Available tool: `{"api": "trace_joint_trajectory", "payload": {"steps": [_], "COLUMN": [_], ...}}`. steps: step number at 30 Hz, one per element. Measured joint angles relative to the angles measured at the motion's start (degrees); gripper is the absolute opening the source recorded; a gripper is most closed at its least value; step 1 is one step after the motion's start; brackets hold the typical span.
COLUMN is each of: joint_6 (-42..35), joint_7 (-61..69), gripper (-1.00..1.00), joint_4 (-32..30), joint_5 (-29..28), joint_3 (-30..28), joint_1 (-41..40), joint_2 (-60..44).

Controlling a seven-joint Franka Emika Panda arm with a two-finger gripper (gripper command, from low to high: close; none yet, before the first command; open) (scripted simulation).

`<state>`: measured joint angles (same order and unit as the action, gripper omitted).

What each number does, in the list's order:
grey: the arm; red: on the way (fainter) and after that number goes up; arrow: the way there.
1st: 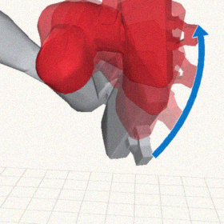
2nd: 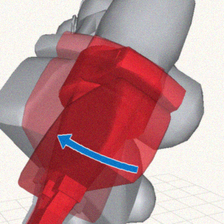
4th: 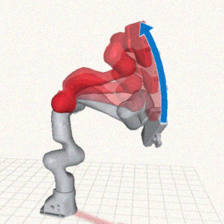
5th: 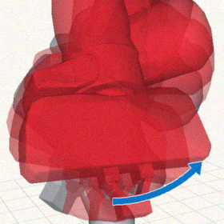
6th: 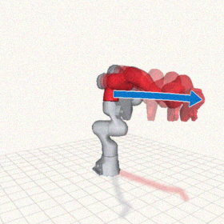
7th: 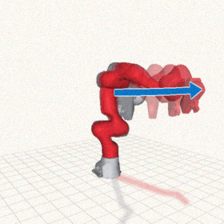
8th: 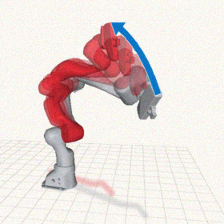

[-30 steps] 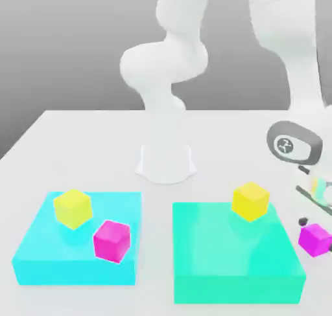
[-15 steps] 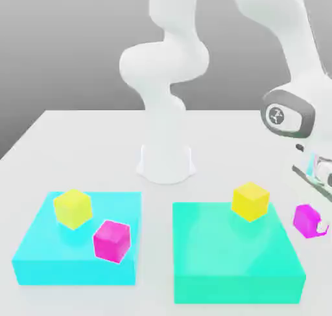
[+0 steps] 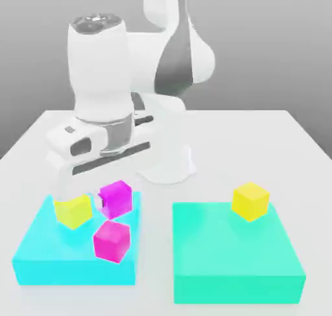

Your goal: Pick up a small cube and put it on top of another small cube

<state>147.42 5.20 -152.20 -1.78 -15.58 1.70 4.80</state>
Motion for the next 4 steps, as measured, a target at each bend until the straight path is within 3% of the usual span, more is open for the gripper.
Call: {"api": "trace_joint_trajectory", "payload": {"steps": [1, 4], "joint_6": [2.01, 2.01], "joint_7": [0.38, 0.38], "gripper": [1.00, 1.00], "joint_4": [-0.36, -0.36], "joint_5": [0.52, 0.52], "joint_3": [-0.08, -0.08], "joint_1": [-0.01, -0.01], "joint_2": [-1.68, -1.68]}}
